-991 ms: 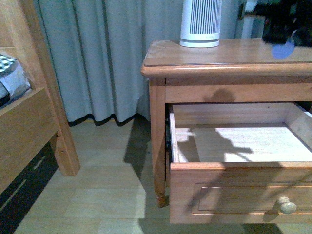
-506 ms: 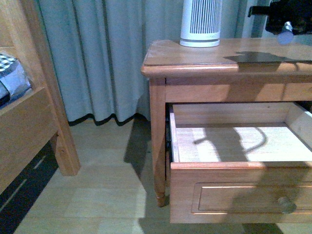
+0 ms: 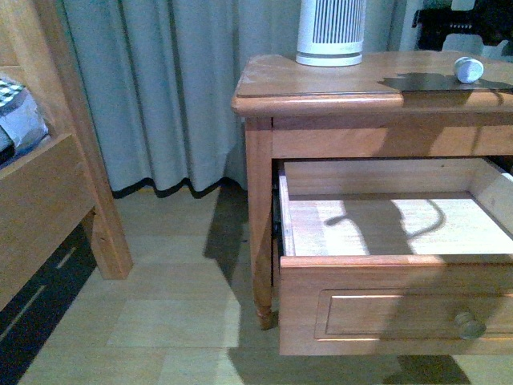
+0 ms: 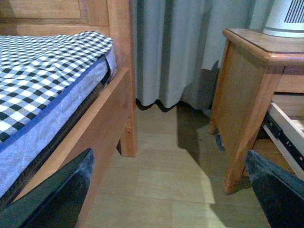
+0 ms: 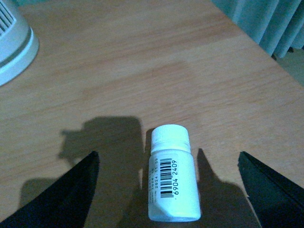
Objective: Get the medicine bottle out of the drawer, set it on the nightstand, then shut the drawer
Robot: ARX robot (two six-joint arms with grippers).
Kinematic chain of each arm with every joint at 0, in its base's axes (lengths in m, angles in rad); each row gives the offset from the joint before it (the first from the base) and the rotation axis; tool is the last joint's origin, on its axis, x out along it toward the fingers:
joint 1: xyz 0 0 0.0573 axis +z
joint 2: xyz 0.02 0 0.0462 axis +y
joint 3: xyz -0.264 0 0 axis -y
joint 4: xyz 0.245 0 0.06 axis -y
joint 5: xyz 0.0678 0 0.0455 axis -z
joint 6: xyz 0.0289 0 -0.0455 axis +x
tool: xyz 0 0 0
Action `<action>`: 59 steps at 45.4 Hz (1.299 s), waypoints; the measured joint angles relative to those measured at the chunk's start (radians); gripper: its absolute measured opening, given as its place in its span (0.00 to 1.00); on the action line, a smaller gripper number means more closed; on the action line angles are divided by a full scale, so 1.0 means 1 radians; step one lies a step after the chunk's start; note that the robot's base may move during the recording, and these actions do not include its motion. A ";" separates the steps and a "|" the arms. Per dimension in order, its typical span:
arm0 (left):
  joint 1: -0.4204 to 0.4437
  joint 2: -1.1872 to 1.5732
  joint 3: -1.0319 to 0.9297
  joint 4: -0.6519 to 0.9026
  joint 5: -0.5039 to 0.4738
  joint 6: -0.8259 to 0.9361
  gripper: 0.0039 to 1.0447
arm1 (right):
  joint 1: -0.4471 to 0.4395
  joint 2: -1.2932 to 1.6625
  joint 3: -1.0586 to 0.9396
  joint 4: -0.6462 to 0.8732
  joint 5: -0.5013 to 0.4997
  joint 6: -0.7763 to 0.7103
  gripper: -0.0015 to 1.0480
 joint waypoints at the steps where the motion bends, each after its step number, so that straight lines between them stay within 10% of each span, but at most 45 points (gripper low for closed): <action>1: 0.000 0.000 0.000 0.000 0.000 0.000 0.94 | 0.001 -0.024 -0.023 0.016 0.001 -0.003 0.92; 24: 0.000 0.000 0.000 0.000 0.000 0.000 0.94 | 0.064 -0.859 -0.946 0.334 -0.064 -0.037 0.93; 36: 0.000 0.000 0.000 0.000 0.000 0.000 0.94 | 0.193 -1.238 -1.435 0.246 -0.031 0.050 0.93; 59: 0.000 0.000 0.000 0.000 0.000 0.000 0.94 | 0.097 -0.703 -1.631 0.726 -0.036 0.090 0.93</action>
